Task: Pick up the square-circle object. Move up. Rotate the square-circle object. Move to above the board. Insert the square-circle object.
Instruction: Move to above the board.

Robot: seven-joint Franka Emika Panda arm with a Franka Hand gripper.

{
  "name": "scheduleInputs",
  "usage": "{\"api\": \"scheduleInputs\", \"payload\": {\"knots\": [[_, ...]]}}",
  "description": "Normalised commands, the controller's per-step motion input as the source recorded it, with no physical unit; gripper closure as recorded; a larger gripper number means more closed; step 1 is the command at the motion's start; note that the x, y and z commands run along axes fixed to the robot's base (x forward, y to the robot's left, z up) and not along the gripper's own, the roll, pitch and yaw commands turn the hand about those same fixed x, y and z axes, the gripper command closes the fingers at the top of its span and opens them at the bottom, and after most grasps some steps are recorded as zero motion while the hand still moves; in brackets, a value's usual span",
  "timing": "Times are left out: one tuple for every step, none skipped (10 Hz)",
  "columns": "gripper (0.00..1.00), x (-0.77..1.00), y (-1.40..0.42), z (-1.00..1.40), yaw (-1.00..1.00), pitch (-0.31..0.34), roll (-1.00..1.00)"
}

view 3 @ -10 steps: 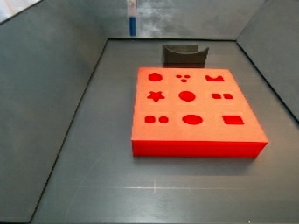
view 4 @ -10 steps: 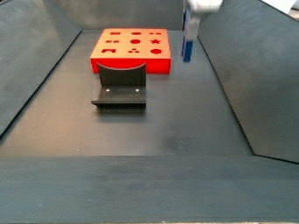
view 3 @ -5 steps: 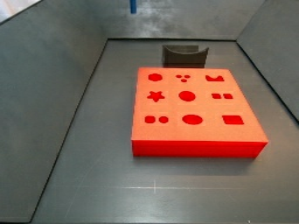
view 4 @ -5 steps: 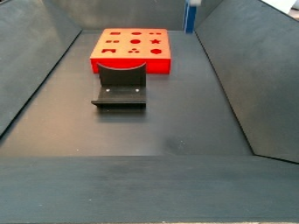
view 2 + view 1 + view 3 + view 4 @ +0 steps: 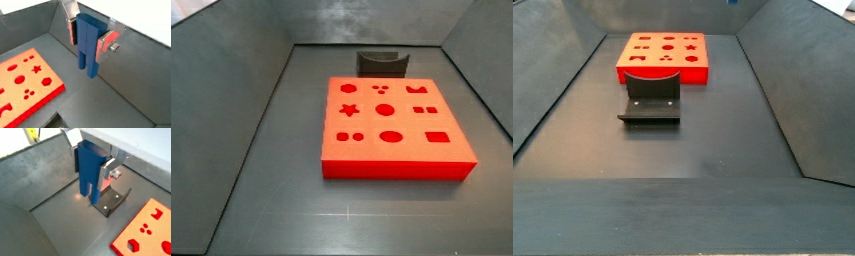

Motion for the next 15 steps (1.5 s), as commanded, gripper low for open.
{"api": "scheduleInputs", "payload": {"knots": [[1.00, 0.02, -0.02, 0.25, 0.03, 0.094, -0.02], [1.00, 0.18, -1.00, 0.04, 1.00, 0.029, 0.03], [1.00, 0.18, -1.00, 0.03, 1.00, 0.029, 0.03], [1.00, 0.19, -1.00, 0.03, 1.00, 0.032, 0.04], [1.00, 0.20, -1.00, 0.03, 1.00, 0.034, 0.03], [1.00, 0.21, -1.00, 0.03, 1.00, 0.038, 0.04], [1.00, 0.23, -1.00, 0.03, 1.00, 0.042, 0.03], [1.00, 0.24, -1.00, 0.03, 1.00, 0.046, 0.03], [1.00, 0.25, -1.00, 0.03, 1.00, 0.051, 0.04], [1.00, 0.27, -1.00, 0.03, 1.00, 0.058, 0.04], [1.00, 0.27, -0.90, 0.03, 1.00, 0.065, 0.04], [1.00, 0.21, -0.59, 0.02, 1.00, 0.074, 0.05], [1.00, 0.15, -0.34, 0.02, 1.00, 0.082, 0.05], [1.00, 0.08, -0.12, 0.02, 1.00, 0.098, 0.07], [1.00, 0.06, -0.08, 0.02, 1.00, 0.105, 0.08]]}}
